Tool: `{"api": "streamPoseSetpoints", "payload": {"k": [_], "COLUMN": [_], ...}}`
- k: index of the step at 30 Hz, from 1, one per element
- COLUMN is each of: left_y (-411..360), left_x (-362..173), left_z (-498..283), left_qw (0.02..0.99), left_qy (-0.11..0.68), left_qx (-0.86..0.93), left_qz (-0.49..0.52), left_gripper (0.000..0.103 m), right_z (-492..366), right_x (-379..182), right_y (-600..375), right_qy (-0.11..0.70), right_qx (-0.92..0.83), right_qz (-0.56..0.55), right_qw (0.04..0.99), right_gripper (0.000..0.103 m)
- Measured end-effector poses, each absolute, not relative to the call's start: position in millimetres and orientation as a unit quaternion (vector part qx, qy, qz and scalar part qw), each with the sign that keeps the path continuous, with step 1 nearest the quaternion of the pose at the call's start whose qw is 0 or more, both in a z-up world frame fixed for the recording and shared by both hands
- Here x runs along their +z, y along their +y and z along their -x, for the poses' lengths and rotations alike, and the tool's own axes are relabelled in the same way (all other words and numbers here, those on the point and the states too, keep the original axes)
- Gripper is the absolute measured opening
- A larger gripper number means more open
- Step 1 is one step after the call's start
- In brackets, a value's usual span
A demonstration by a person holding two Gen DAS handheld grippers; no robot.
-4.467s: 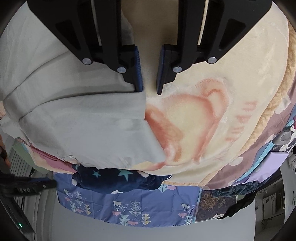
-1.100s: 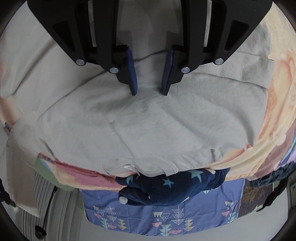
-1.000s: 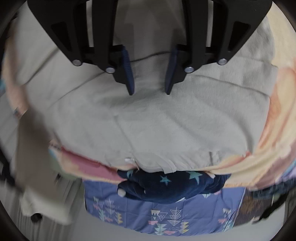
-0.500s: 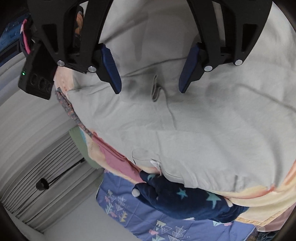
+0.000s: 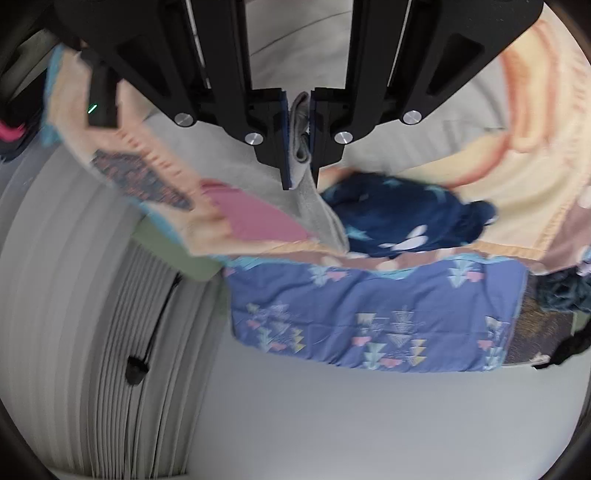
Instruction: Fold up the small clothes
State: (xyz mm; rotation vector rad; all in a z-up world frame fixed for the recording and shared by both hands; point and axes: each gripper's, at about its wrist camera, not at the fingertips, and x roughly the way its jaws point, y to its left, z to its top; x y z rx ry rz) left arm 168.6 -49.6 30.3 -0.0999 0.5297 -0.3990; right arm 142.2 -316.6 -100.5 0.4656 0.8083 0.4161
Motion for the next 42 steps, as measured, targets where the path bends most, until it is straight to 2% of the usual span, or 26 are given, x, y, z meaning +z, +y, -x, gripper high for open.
{"api": "streamPoseSetpoints", "payload": {"k": [5, 10, 13, 17, 21, 24, 28, 30, 32, 37, 38, 39, 40, 41, 42], "left_y": [10.4, 46.3, 47.3, 38.7, 34.2, 39.4, 50.7, 52.4, 53.0, 61.4, 62.1, 62.1, 62.5, 63.5, 65.6], "left_x": [-61.7, -95.0, -92.1, -95.5, -98.3, -101.3, -104.4, -107.6, -111.8, -119.8, -119.5, -118.8, -117.6, -115.1, -109.1], "left_z": [-186.2, -189.7, -196.1, -199.2, -187.0, -179.2, -169.5, -168.9, -170.7, -172.2, -171.8, -170.9, -169.2, -166.7, -161.8], "left_qw": [0.917, 0.896, 0.896, 0.892, 0.891, 0.887, 0.883, 0.882, 0.878, 0.864, 0.864, 0.865, 0.866, 0.867, 0.870], "left_qy": [0.382, 0.405, 0.408, 0.416, 0.418, 0.418, 0.409, 0.407, 0.411, 0.409, 0.407, 0.405, 0.402, 0.400, 0.395], "left_qx": [-0.097, -0.101, -0.093, -0.102, -0.117, -0.124, -0.140, -0.142, -0.146, -0.171, -0.172, -0.172, -0.170, -0.169, -0.167], "left_qz": [0.069, 0.153, 0.150, 0.145, 0.134, 0.155, 0.186, 0.191, 0.195, 0.239, 0.242, 0.242, 0.243, 0.243, 0.245], "left_gripper": [0.010, 0.011, 0.043, 0.045, 0.045, 0.045, 0.044, 0.039, 0.008, 0.004, 0.004, 0.004, 0.004, 0.004, 0.004], "right_z": [-142.0, -142.2, -143.1, -141.9, -140.7, -170.1, -226.4, -245.3, -261.4, -275.8, -276.1, -277.3, -277.8, -279.2, -277.3], "right_x": [-99.6, -100.4, -99.2, -90.7, -38.3, 0.1, 7.5, 0.7, -11.1, -46.1, -54.0, -60.2, -63.6, -60.4, -50.8], "right_y": [-307.6, -305.5, -306.5, -301.7, -280.4, -233.7, -142.7, -101.1, -56.2, 11.8, 19.7, 23.9, 26.0, 24.9, 22.2], "right_qy": [0.385, 0.387, 0.388, 0.398, 0.365, 0.368, 0.406, 0.429, 0.452, 0.494, 0.501, 0.505, 0.508, 0.504, 0.489], "right_qx": [0.200, 0.196, 0.195, 0.189, 0.230, 0.246, 0.295, 0.312, 0.322, 0.284, 0.272, 0.260, 0.250, 0.248, 0.253], "right_qz": [-0.203, -0.195, -0.193, -0.171, -0.128, -0.067, -0.008, 0.009, 0.031, 0.106, 0.124, 0.139, 0.144, 0.135, 0.122], "right_qw": [0.878, 0.880, 0.880, 0.881, 0.893, 0.894, 0.865, 0.848, 0.831, 0.815, 0.812, 0.811, 0.812, 0.817, 0.826], "right_gripper": [0.045, 0.046, 0.046, 0.046, 0.045, 0.045, 0.045, 0.045, 0.045, 0.045, 0.038, 0.022, 0.012, 0.006, 0.005]}}
